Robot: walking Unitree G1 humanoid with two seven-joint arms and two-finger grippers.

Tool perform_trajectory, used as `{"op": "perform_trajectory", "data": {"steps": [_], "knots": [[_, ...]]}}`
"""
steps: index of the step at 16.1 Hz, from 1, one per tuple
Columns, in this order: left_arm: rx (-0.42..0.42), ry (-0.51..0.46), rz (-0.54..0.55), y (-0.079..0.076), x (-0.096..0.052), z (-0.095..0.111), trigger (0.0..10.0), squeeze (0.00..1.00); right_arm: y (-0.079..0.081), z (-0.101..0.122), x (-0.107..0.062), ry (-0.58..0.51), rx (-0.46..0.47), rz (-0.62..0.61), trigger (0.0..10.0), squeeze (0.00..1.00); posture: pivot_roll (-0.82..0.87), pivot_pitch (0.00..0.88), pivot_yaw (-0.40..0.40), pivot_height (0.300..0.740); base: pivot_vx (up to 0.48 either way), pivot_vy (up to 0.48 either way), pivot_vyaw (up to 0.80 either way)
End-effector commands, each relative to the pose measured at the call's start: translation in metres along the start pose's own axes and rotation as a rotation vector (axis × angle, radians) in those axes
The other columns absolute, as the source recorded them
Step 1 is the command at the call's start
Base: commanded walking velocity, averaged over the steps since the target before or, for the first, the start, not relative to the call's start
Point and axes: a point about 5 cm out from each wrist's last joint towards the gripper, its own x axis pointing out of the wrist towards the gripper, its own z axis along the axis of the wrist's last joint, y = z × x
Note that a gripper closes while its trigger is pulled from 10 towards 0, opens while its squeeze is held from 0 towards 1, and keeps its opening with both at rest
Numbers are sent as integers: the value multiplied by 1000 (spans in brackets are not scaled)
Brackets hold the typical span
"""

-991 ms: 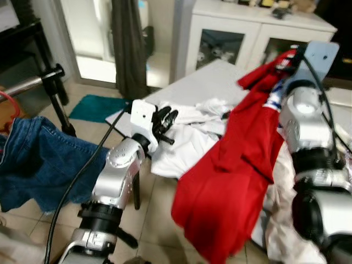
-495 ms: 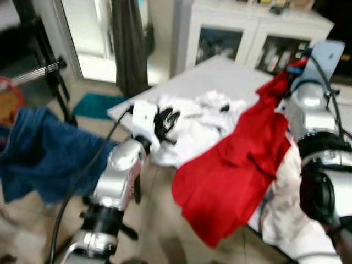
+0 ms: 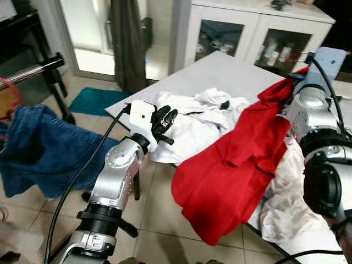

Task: Hang hanger

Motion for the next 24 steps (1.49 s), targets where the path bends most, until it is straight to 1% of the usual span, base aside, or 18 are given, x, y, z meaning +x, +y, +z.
{"op": "perform_trajectory", "data": {"steps": [1,4,5,6,7,8,9,10,11,12,13,14,15,16,18,20,23,24], "knots": [[8,-7,-10,-4,4,3,10000,0,18,-10,-5,72,-35,127,0,0,26,0,-65,740,0,0,0],[3,-7,3,-3,1,1,10000,0,51,-40,-23,163,-137,360,0,0,41,0,-78,740,0,0,0],[2,-3,4,-3,0,0,10000,0,57,-51,-28,194,-185,417,0,0,39,0,-77,740,0,0,0],[2,-3,5,-3,0,0,10000,0,58,-53,-29,201,-195,427,0,0,39,0,-77,740,0,0,0],[2,-1,4,-3,0,0,10000,0,62,-61,-33,213,-275,494,6549,0,31,0,-73,740,0,0,0],[3,-1,-1,-4,1,0,10000,0,63,-65,-35,216,-328,531,10000,0,26,0,-69,740,0,0,0],[3,-2,-5,-5,2,1,10000,0,64,-66,-36,214,-358,551,10000,0,23,0,-68,740,0,0,0],[3,-2,-7,-5,3,1,10000,0,63,-66,-36,207,-367,556,10000,580,19,0,-65,740,0,0,0],[3,-3,-11,-6,4,1,10000,0,63,-65,-36,199,-365,565,10000,1000,17,0,-64,740,0,0,0],[2,-3,-13,-7,4,1,10000,0,65,-60,-36,190,-337,591,10000,1000,16,0,-63,740,0,0,0],[2,-2,-13,-7,4,1,10000,0,69,-53,-35,165,-331,618,10000,1000,14,0,-63,740,0,0,0],[2,-1,-13,-7,4,0,10000,0,72,-48,-36,157,-331,673,10000,965,16,0,-64,740,0,0,0],[1,-1,-11,-7,3,0,10000,0,71,-45,-36,153,-327,714,10000,0,22,0,-68,740,0,0,0],[-1,0,-5,-6,2,0,10000,0,67,-49,-37,156,-355,739,10000,0,23,0,-72,740,0,0,0],[-3,2,-3,-6,1,-2,10000,0,61,-56,-40,157,-374,769,10000,0,23,0,-74,740,0,0,0],[-5,3,-4,-7,1,-3,10000,0,52,-58,-43,159,-348,776,10000,0,23,0,-75,740,0,0,0],[-7,6,-6,-8,0,-3,10000,0,43,-58,-56,145,-345,844,10000,0,12,0,-69,740,0,0,0],[-7,8,-9,-8,1,-3,10000,0,40,-58,-62,143,-337,869,10000,1000,12,0,-69,740,0,0,0]]}}
